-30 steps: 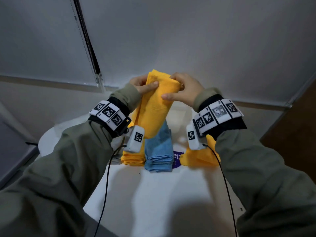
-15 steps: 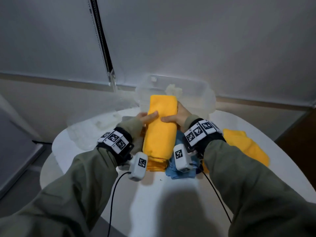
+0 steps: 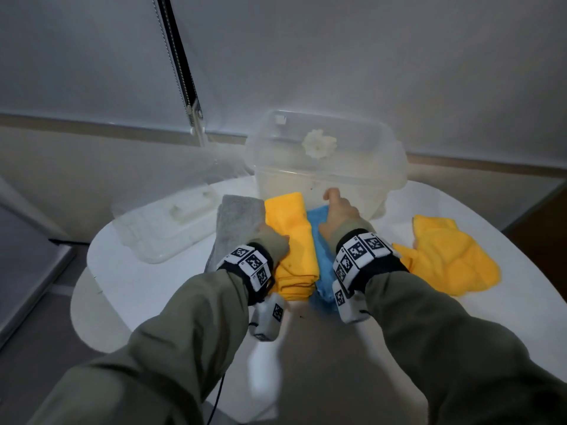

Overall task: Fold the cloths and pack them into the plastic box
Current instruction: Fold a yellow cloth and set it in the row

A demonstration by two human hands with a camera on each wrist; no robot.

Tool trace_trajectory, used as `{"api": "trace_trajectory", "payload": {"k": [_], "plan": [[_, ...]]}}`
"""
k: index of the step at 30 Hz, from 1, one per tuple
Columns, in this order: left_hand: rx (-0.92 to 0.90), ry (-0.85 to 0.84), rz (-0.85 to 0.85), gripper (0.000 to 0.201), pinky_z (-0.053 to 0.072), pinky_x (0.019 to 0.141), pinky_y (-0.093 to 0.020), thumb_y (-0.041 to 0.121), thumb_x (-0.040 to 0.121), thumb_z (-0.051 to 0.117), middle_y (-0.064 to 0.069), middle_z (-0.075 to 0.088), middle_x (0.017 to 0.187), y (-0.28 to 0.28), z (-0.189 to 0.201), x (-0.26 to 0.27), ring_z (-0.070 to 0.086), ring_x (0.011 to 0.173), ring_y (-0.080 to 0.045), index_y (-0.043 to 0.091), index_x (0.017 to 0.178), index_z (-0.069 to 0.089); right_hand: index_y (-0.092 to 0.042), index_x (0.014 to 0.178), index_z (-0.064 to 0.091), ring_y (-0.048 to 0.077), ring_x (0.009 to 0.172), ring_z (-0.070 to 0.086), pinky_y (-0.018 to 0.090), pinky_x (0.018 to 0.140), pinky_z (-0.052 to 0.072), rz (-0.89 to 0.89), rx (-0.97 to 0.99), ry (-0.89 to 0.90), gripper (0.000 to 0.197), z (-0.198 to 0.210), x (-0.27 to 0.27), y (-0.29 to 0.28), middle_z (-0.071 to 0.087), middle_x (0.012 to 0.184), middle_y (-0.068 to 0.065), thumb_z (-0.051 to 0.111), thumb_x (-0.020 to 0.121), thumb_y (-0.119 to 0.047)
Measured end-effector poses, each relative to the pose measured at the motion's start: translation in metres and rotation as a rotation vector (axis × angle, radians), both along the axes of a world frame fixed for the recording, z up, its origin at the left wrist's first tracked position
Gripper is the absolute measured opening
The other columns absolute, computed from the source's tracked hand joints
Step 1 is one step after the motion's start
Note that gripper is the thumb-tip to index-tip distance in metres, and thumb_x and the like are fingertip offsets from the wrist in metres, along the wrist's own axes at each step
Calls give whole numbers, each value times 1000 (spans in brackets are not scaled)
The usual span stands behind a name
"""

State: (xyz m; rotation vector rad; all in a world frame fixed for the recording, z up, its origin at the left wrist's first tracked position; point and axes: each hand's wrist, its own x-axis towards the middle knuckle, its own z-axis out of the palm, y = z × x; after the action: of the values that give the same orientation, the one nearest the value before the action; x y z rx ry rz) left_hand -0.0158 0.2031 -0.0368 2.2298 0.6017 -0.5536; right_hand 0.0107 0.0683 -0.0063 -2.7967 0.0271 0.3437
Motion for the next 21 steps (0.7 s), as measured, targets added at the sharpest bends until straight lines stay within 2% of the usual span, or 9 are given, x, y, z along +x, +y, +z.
{"api": "trace_trajectory", "payload": {"k": [2, 5, 7, 9, 13, 15, 16, 18, 21], "plan": [[171, -85, -58, 89, 31, 112, -43, 30, 87, 60, -16, 11, 153, -3, 6, 0, 26, 138, -33, 13, 148, -3, -24, 125, 40, 32, 125, 36, 45, 96, 39, 94, -176, 128, 37, -12, -4, -5, 37, 134, 10, 45, 89, -17], [332, -299, -366, 87, 29, 112, -43, 37, 79, 67, -5, 9, 152, -4, 12, -3, 20, 139, -29, 25, 145, 12, -31, 132, 44, 31, 131, 33, 46, 103, 35, 163, -264, 199, 39, -21, 0, -9, 34, 140, 7, 43, 93, -26], [414, -149, -671, 99, 25, 112, -50, 57, 70, 68, -1, 4, 156, -4, 10, 0, 13, 143, -29, 27, 146, 12, -33, 135, 41, 31, 132, 34, 46, 106, 34, 202, -291, 209, 41, -22, 4, -10, 32, 144, 6, 40, 95, -26], [530, 92, -853, 119, 15, 114, -59, 68, 62, 67, 0, -15, 156, -3, 2, 6, -5, 145, -29, 29, 147, -7, -34, 139, 36, 31, 135, 33, 47, 110, 32, 238, -306, 241, 44, -24, 6, -13, 28, 149, 6, 37, 95, -27], [680, 178, -913, 128, 3, 112, -64, 68, 61, 68, -1, -31, 152, -7, -13, 6, -19, 143, -30, 30, 143, -23, -32, 145, 27, 31, 139, 27, 46, 114, 26, 283, -251, 261, 48, -32, -1, -22, 21, 155, 6, 34, 97, -33], [692, 187, -914, 125, 5, 112, -65, 70, 61, 66, -2, -28, 153, -12, -11, 3, -16, 144, -30, 30, 144, -19, -24, 144, 35, 28, 140, 27, 36, 115, 24, 238, -38, 213, 45, -29, -10, -32, 23, 155, 5, 37, 99, -28], [686, 183, -905, 122, 9, 112, -64, 72, 62, 64, -2, -21, 155, -14, -5, 5, -10, 145, -31, 30, 146, -13, -19, 139, 44, 26, 137, 33, 29, 112, 26, 158, 132, 158, 41, -26, -13, -41, 32, 152, 6, 42, 98, -23], [613, 107, -823, 105, 26, 109, -58, 68, 66, 63, -6, 6, 157, -19, 15, 12, 16, 142, -33, 28, 147, 10, -10, 122, 61, 27, 124, 49, 23, 100, 35, -44, 367, -43, 31, -20, -15, -68, 52, 136, 11, 46, 95, -12], [439, -246, -529, 51, 41, 100, -43, 36, 81, 59, -8, 37, 137, -38, 52, 19, 42, 122, -31, 25, 128, 43, -15, 111, 65, 32, 117, 50, 32, 98, 43, -251, 233, -147, 31, -24, -8, -125, 53, 130, 13, 44, 92, -4]]}}
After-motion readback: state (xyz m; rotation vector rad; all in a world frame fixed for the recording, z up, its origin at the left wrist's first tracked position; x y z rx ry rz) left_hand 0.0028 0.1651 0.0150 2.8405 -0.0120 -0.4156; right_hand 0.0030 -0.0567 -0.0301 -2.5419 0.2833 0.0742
